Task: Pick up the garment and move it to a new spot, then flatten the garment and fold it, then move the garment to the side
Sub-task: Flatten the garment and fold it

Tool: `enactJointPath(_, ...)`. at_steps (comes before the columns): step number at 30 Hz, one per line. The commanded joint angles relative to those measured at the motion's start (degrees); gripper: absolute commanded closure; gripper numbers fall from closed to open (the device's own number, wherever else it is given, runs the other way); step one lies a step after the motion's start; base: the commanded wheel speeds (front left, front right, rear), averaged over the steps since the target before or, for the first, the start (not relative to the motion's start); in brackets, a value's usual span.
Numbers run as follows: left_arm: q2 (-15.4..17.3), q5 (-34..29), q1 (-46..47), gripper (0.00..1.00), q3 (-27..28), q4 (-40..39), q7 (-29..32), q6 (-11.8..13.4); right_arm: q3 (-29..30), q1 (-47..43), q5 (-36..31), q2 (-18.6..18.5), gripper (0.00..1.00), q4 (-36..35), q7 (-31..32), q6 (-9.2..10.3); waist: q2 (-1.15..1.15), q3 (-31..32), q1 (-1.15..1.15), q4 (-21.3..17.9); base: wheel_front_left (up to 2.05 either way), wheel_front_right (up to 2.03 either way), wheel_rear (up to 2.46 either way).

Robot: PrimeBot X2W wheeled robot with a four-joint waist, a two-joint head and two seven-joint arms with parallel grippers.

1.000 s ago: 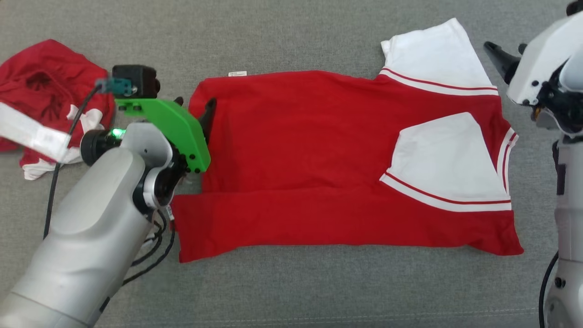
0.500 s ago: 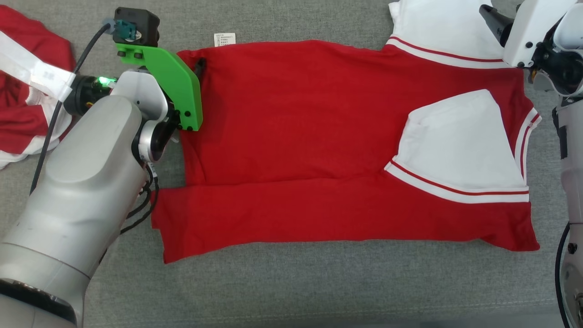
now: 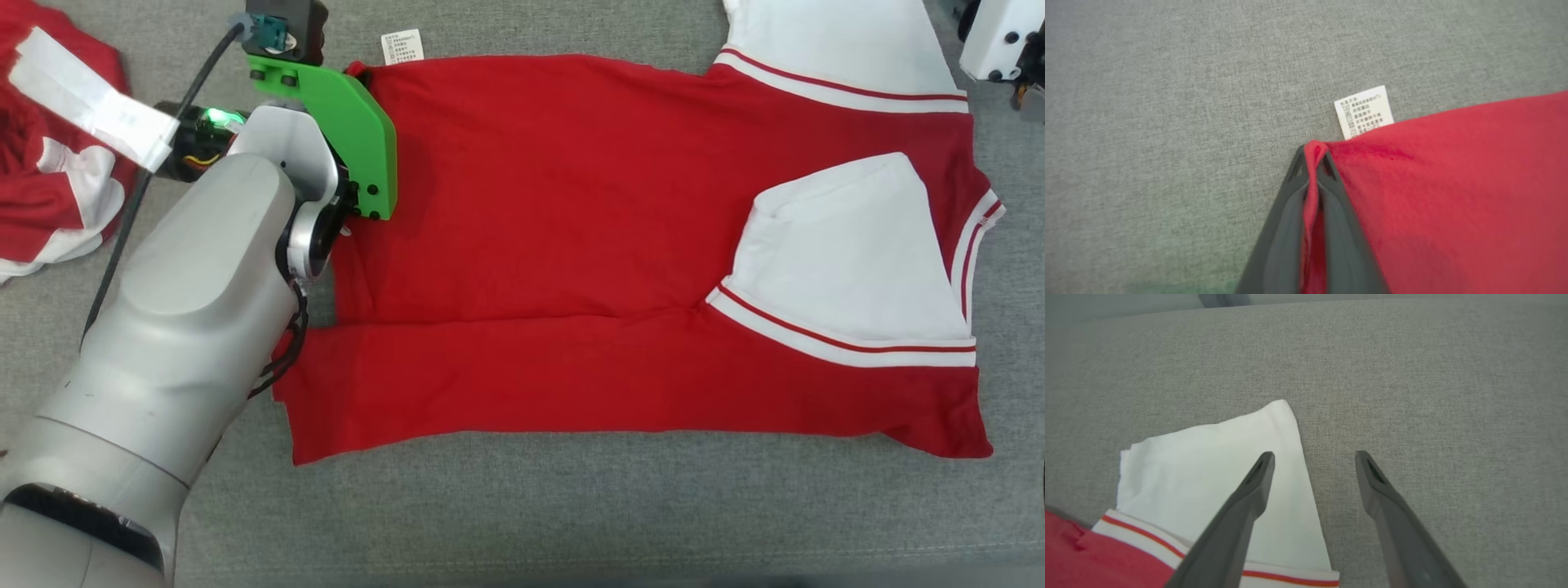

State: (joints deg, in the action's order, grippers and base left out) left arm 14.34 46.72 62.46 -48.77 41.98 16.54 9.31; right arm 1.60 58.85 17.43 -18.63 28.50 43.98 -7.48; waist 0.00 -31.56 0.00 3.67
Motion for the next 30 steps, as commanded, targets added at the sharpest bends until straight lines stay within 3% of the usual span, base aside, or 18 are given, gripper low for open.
enactJointPath(1,0.5,-0.1,-3.2,1.0,-0.6,0.7,0.0,0.6,-0.2,0.9,-0.5,-0.7,0.0,-0.7,0.3,-0.03,0.0,-0.7,0.0,0.8,0.0,0.0,0.0)
enactJointPath(11,-1.3,-0.7,-3.6,1.0,-1.0,-3.2,-4.2,0.7,0.4,3.7,-1.2,-1.2,0.0,2.5,0.6,-0.03,0.0,-4.1,0.0,3.9,0.0,0.0,0.0)
enactJointPath(16,-1.9,-0.9,-3.4,1.0,-1.2,-4.4,-5.8,0.4,-2.0,3.2,0.6,-1.4,0.0,5.2,0.0,-0.04,0.0,-4.8,0.0,5.0,0.0,0.0,0.0)
enactJointPath(17,-1.9,-0.9,-3.5,1.0,-1.3,-4.4,-5.9,0.4,-2.9,2.9,0.9,-1.4,0.21,5.8,0.8,-0.05,0.0,-4.8,0.0,5.0,0.0,0.0,0.0)
enactJointPath(18,-1.9,-0.8,-3.6,1.0,-1.2,-4.5,-6.3,0.3,-4.3,2.5,1.7,-1.4,1.0,6.4,1.6,-0.05,0.0,-4.8,0.0,5.0,0.0,0.0,0.0)
enactJointPath(23,-1.7,-1.8,-2.9,1.0,0.3,-4.5,-11.4,1.1,-4.4,2.9,0.2,-4.2,1.0,5.2,-5.6,0.03,0.0,-4.0,0.0,4.6,0.0,0.0,0.0)
enactJointPath(30,-1.5,-3.0,-2.4,1.0,1.4,-2.1,-18.9,1.2,-6.1,2.6,-0.3,-4.5,1.0,4.0,-19.3,0.02,0.0,-1.0,0.0,2.9,0.0,0.0,0.0)
